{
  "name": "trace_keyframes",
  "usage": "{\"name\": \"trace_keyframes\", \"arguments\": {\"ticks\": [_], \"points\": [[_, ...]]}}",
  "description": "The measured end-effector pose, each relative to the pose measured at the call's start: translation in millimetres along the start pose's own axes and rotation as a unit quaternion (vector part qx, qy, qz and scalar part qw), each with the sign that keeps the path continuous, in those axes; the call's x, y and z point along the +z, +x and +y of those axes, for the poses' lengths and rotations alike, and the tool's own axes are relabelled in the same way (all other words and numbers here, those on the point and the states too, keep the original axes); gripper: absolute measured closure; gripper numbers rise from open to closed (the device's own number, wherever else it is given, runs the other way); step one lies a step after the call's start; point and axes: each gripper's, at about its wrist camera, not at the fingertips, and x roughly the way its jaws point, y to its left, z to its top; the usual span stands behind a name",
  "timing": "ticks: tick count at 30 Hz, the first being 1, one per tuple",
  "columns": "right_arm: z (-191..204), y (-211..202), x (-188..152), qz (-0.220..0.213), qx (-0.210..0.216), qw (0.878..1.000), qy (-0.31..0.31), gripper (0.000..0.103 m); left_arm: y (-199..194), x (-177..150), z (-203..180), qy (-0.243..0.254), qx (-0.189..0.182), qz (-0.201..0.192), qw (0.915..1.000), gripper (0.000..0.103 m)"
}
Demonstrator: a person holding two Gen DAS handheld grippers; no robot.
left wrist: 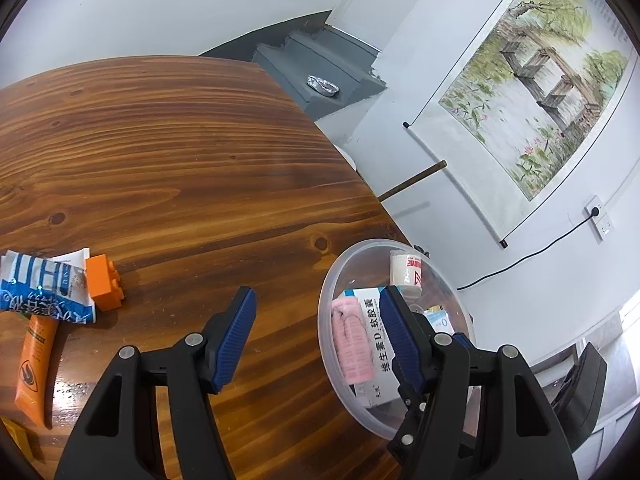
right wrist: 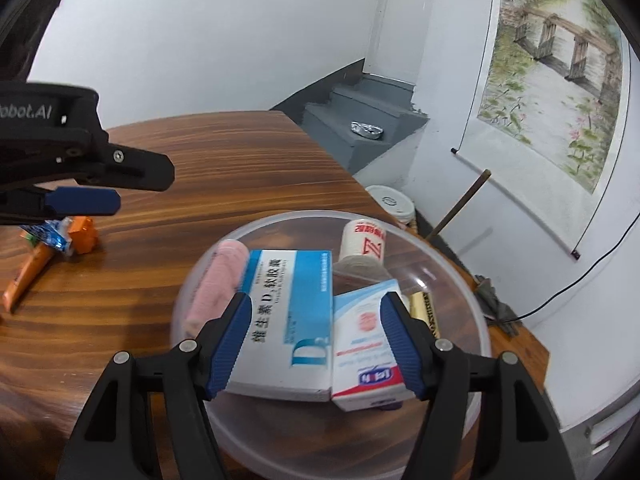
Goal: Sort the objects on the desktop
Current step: 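Open both grippers to drop the bandage roll and pink roller into the bowl, then move both grippers back to the remaining pile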
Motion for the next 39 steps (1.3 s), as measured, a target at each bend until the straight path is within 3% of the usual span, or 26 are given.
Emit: {"name": "trace_keyframes", "arguments": {"ticks": [4, 9, 15, 27, 39], "points": [[-9.7, -8.1, -2.7, -0.008, 0.002, 0.999, 0.046, 0.032, -10.5, -3.5, 5.2, -0.001, 0.001, -0.003, 1.0, 0.035], [-8.2, -30.0, -5.5, -0.047, 0.036, 0.994, 0.093, 0.032, -21.0, -6.8, 15.3, -0.006, 0.01, 0.003, 0.9999, 0.035], [18.4, -42.2, -7.0, -0.066, 0.075, 0.99, 0.097, 0.032, -37.9, -6.4, 40.6, -0.016, 0.027, -0.002, 0.9995, 0.035], [80.5, -43.8, -17.3, -0.033, 0.162, 0.984, 0.068, 0.028, -75.1, -6.4, 112.4, -0.036, 0.099, -0.024, 0.9942, 0.035], [114.8, -41.7, -23.0, -0.013, 0.185, 0.981, 0.049, 0.028, -78.1, 0.0, 164.4, -0.033, 0.153, -0.011, 0.9876, 0.035]]}}
